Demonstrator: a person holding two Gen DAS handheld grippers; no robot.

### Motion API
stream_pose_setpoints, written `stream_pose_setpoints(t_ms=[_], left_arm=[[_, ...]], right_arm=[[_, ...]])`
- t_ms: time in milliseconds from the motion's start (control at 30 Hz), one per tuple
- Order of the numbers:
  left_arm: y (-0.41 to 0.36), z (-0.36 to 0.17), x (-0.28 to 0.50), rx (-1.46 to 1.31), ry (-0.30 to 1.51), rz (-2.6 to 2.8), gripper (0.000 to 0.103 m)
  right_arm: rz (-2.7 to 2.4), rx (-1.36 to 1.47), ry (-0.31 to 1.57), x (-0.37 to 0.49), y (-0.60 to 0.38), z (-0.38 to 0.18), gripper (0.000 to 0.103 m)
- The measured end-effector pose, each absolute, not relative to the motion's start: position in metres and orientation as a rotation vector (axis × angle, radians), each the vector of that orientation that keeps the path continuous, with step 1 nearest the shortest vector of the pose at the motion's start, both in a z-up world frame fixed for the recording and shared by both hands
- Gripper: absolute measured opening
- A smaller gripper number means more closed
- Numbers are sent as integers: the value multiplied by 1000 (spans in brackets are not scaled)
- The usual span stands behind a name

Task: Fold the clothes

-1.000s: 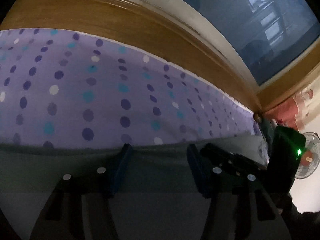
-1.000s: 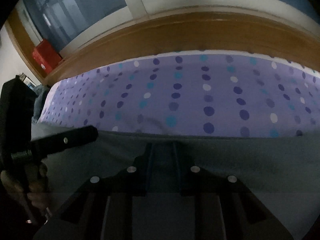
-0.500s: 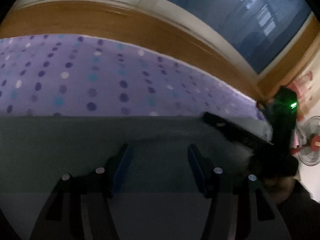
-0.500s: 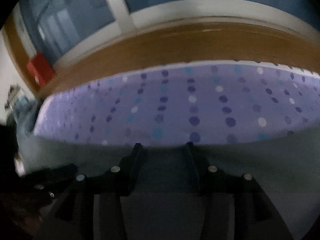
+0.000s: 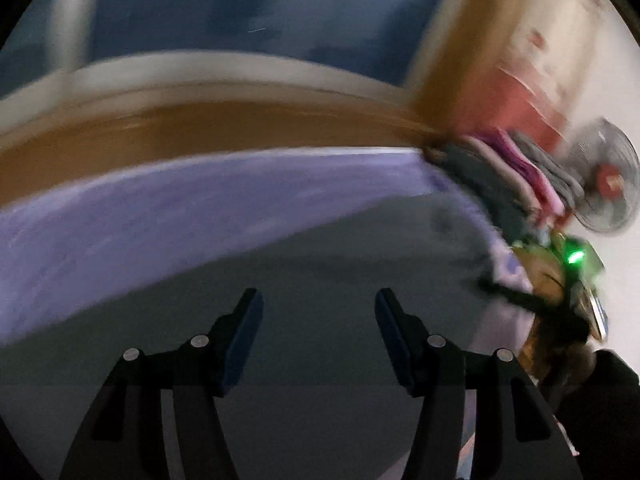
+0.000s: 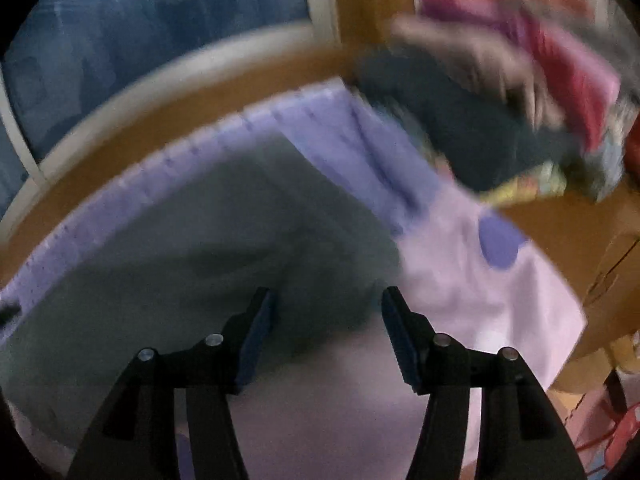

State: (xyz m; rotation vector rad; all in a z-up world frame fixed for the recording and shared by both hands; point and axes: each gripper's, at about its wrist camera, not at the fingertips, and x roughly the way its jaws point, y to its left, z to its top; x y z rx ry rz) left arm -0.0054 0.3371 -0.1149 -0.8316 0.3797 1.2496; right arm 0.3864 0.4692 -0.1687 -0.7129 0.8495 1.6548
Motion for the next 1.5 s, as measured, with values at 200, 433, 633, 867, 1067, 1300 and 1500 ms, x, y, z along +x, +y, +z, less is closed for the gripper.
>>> stream_pose_setpoints(t_ms=[200,433,633,867,1067,1300,1500], left_arm=[[474,-150,114,-904,516,1112,59],[524,-178,132,-949,541,1227,60],[489,-163,113,-1066,425,1212,60],[422,-186,51,-1276,280,1295,60],[408,-200,57,-1228,325,1322,60],[399,-200,25,-1379,131,1187,60],[372,-210,-55,-1591,-332,975,59]], right_arm=[[1864,-739,802,388,461,-175,59],[1947,-598,1098,417,470,-177,59],[1932,-488,1302,414,501,-181,61],[1838,-477,1398,400,521,-183,73],[1673,-590,1291,376,537,-181,33],[1924,-487,968,344,520,-122,17],[2480,-496,405,245,461,-40,16]])
